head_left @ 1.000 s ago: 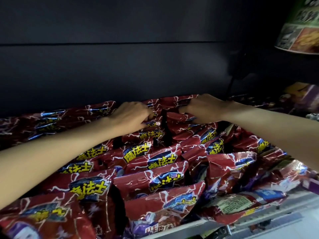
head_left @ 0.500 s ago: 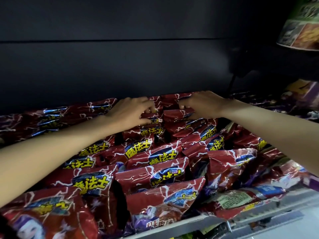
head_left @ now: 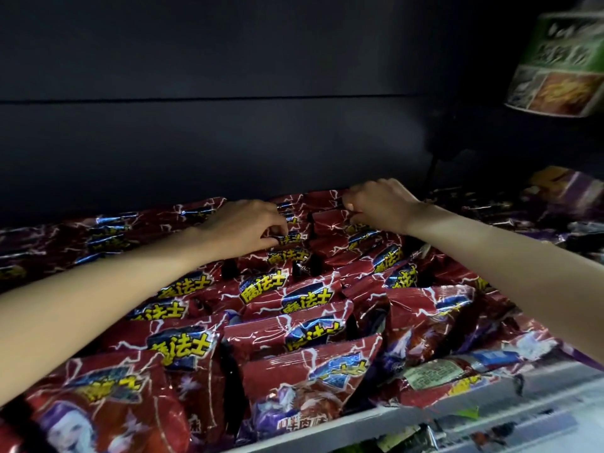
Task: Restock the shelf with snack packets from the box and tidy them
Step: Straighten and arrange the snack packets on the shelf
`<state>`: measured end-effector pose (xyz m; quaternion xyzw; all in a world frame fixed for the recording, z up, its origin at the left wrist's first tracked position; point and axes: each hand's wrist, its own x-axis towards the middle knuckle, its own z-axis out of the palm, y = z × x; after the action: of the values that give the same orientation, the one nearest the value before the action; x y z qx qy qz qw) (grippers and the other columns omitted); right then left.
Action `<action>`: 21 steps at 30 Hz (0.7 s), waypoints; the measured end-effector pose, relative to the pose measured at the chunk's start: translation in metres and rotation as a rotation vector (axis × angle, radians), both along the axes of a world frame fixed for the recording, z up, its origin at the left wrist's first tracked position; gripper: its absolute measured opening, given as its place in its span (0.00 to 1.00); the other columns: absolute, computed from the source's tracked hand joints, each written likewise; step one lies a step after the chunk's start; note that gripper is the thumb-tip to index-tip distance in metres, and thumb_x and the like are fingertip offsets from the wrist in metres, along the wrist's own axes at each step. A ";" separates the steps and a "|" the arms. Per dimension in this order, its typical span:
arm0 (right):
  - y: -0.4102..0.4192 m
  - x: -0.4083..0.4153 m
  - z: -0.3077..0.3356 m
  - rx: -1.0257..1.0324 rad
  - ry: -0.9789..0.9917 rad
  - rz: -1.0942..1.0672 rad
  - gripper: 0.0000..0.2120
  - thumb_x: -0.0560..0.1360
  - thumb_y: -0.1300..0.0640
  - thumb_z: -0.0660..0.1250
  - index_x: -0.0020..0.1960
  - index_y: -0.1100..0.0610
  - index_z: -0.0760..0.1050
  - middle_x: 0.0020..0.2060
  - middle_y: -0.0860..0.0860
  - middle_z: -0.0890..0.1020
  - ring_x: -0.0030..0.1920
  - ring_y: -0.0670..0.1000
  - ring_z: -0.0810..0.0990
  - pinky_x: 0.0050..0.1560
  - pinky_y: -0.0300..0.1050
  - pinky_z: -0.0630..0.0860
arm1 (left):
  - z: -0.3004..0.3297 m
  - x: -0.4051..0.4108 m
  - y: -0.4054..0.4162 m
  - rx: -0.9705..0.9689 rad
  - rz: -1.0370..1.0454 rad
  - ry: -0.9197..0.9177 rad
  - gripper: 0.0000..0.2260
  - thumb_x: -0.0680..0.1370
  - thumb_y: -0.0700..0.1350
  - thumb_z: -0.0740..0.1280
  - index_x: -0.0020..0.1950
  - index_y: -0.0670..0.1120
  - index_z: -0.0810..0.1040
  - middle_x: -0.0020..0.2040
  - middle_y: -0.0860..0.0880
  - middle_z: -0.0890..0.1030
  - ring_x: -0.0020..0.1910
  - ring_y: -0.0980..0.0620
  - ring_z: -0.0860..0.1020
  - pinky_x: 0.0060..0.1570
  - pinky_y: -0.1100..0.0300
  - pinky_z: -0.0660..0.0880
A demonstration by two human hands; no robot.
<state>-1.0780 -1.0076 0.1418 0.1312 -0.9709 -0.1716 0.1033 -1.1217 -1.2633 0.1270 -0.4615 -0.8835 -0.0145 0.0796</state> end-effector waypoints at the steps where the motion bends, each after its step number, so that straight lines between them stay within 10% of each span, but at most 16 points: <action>1: -0.001 0.000 -0.002 0.034 0.012 0.000 0.12 0.76 0.49 0.66 0.56 0.54 0.75 0.55 0.51 0.78 0.56 0.55 0.77 0.46 0.45 0.71 | 0.000 0.000 0.001 -0.006 0.002 0.012 0.12 0.76 0.48 0.68 0.60 0.53 0.77 0.56 0.54 0.77 0.53 0.56 0.75 0.52 0.58 0.74; 9: -0.021 0.023 0.023 -0.194 0.008 0.127 0.14 0.75 0.47 0.68 0.58 0.49 0.74 0.54 0.45 0.75 0.49 0.50 0.78 0.45 0.42 0.69 | 0.012 0.004 -0.014 0.074 -0.023 0.043 0.08 0.79 0.49 0.63 0.56 0.52 0.79 0.50 0.56 0.78 0.44 0.59 0.74 0.45 0.60 0.73; 16: -0.104 0.032 0.064 -0.351 -0.064 0.401 0.08 0.77 0.47 0.63 0.54 0.47 0.76 0.44 0.40 0.78 0.45 0.42 0.76 0.46 0.42 0.73 | 0.047 0.025 -0.116 0.198 -0.265 0.525 0.12 0.79 0.45 0.62 0.38 0.48 0.80 0.31 0.54 0.79 0.31 0.53 0.76 0.31 0.58 0.74; 21: -0.192 0.003 0.072 -0.220 -0.272 0.456 0.07 0.77 0.48 0.62 0.53 0.46 0.76 0.44 0.42 0.80 0.45 0.45 0.78 0.44 0.44 0.75 | 0.075 0.040 -0.225 -0.030 0.145 0.220 0.11 0.79 0.55 0.58 0.49 0.57 0.80 0.45 0.60 0.81 0.42 0.59 0.78 0.41 0.59 0.76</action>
<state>-1.0746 -1.1999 0.2135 0.3560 -0.9340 -0.0184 0.0219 -1.0813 -1.4878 0.2022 -0.3964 -0.9005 0.0553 0.1701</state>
